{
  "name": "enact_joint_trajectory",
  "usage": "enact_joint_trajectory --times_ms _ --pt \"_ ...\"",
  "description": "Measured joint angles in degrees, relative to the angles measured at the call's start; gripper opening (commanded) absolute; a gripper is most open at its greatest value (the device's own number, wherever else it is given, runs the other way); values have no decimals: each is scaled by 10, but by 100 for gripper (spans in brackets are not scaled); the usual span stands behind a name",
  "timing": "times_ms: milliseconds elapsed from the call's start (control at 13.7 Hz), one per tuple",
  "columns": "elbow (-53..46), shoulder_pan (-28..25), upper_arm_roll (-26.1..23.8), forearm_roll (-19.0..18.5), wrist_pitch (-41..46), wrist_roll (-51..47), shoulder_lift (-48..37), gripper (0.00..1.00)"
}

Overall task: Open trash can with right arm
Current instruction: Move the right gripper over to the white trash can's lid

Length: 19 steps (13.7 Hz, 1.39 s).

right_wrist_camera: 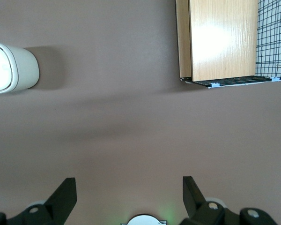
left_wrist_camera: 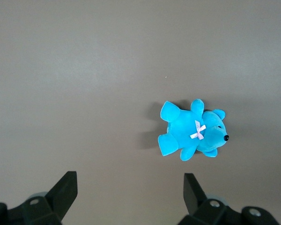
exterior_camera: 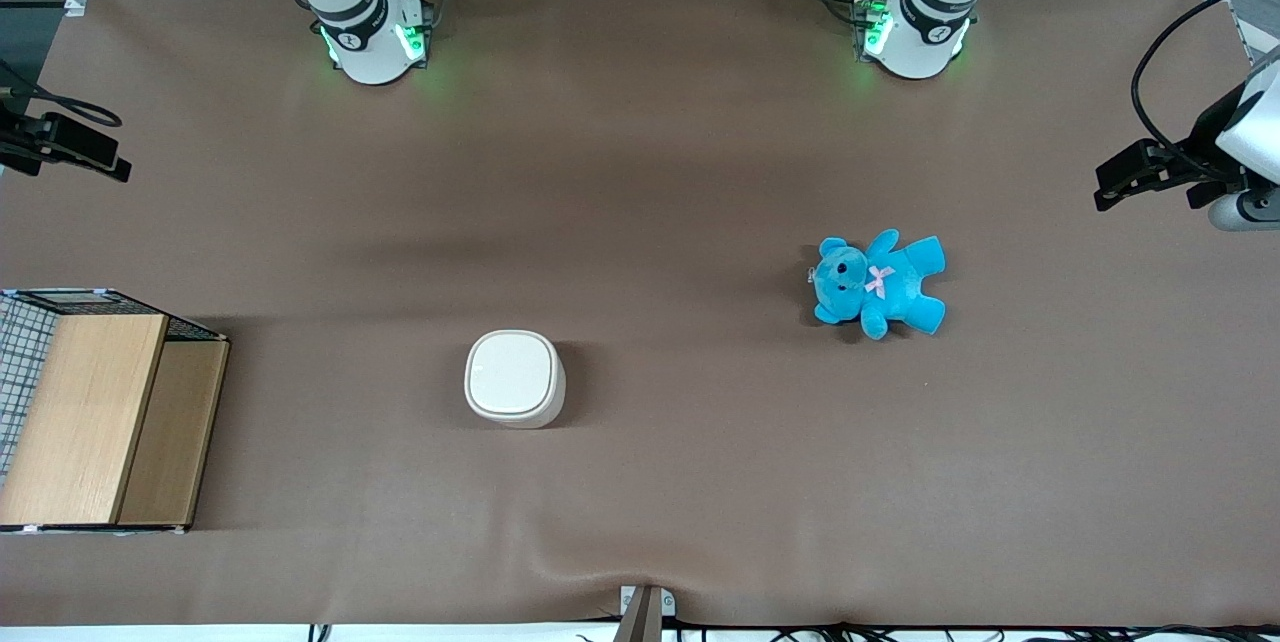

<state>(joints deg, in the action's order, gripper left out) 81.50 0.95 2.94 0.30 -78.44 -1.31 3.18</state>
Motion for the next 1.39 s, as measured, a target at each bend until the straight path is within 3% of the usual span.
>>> enact_joint_trajectory --times_ms 732,951,1098,1317,1390 --pt "-25 -1 -2 4 11 0 12 100" --pt "-25 -32 -7 8 2 0 40 100" --pt "-25 -64 -9 8 -29 -2 64 80" --pt "-25 -99 -10 8 -82 -11 104 28" --pt "-25 -108 -10 9 -100 -12 118 16"
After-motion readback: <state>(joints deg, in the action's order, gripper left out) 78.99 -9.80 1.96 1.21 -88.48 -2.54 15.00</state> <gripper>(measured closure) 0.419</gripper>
